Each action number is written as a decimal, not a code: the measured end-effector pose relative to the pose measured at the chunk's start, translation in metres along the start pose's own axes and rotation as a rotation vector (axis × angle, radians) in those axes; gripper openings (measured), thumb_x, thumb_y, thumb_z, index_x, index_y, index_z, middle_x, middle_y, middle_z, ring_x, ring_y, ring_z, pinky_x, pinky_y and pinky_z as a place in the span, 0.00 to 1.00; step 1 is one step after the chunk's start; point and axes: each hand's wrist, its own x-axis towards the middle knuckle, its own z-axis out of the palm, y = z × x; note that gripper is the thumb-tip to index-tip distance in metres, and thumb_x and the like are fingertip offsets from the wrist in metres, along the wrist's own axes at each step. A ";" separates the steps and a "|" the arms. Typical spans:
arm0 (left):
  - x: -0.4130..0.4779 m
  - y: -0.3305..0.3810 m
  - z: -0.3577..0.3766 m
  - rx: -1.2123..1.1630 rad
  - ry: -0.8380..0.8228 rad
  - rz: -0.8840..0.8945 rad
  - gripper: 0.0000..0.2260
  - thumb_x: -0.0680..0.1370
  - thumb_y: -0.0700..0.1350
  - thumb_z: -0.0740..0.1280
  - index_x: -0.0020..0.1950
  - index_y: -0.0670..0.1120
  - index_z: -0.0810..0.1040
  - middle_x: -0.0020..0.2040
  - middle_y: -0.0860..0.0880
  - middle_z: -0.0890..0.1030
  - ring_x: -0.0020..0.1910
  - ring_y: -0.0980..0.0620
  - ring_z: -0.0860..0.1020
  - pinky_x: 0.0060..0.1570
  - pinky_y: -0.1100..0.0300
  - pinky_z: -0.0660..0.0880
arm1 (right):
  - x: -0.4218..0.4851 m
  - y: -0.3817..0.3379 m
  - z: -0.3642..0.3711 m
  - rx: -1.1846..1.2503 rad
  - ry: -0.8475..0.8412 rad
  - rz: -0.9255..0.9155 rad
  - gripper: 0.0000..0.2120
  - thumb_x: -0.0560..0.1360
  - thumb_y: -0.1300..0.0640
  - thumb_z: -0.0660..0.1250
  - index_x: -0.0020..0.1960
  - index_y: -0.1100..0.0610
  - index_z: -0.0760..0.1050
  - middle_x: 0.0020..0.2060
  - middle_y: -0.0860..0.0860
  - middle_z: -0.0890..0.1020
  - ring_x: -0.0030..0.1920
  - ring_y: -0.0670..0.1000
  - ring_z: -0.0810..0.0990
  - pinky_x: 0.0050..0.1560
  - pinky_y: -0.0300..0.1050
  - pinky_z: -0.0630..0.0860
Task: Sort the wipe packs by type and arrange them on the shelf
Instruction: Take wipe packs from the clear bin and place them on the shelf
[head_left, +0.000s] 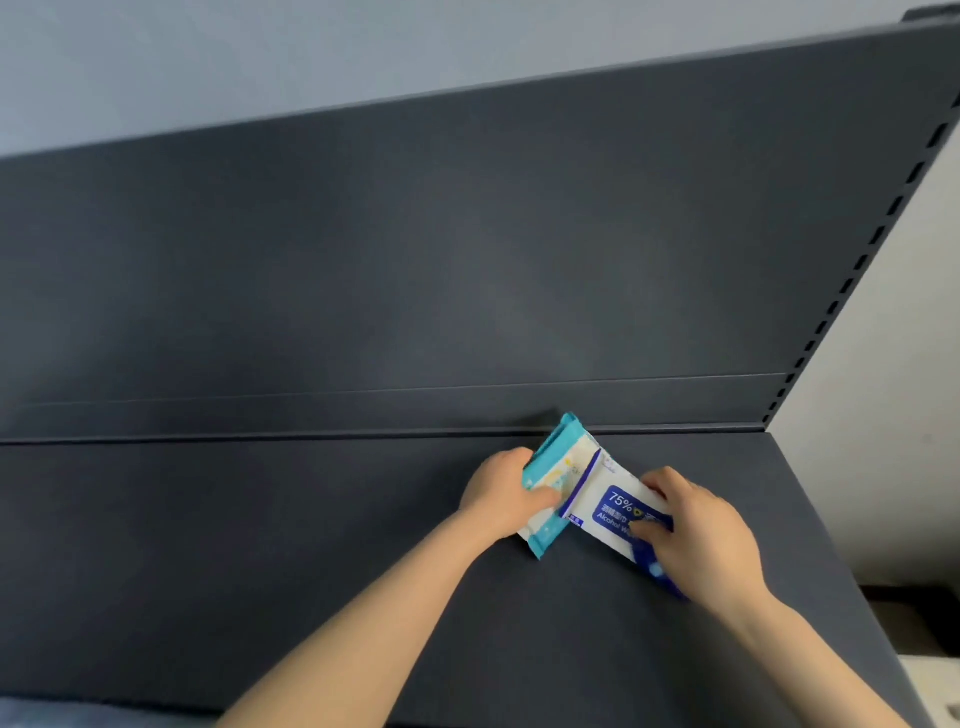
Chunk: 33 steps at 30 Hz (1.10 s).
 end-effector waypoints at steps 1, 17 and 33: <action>-0.005 -0.007 -0.003 -0.025 0.040 -0.020 0.11 0.72 0.50 0.70 0.45 0.44 0.73 0.46 0.49 0.78 0.40 0.49 0.78 0.34 0.56 0.71 | 0.000 -0.005 0.001 0.020 0.006 -0.007 0.11 0.72 0.55 0.69 0.53 0.50 0.71 0.48 0.46 0.80 0.44 0.50 0.74 0.37 0.43 0.66; -0.153 -0.143 -0.103 -0.336 0.496 -0.200 0.09 0.75 0.48 0.71 0.50 0.46 0.75 0.50 0.54 0.80 0.45 0.58 0.79 0.36 0.63 0.77 | -0.035 -0.157 0.056 0.086 -0.080 -0.267 0.12 0.72 0.55 0.68 0.54 0.47 0.73 0.48 0.42 0.80 0.44 0.47 0.74 0.36 0.43 0.68; -0.401 -0.355 -0.151 -0.514 0.821 -0.537 0.11 0.74 0.50 0.71 0.52 0.48 0.74 0.51 0.51 0.81 0.41 0.61 0.78 0.31 0.72 0.73 | -0.193 -0.367 0.183 0.045 -0.294 -0.661 0.13 0.73 0.55 0.69 0.56 0.45 0.75 0.49 0.40 0.80 0.48 0.45 0.77 0.42 0.44 0.75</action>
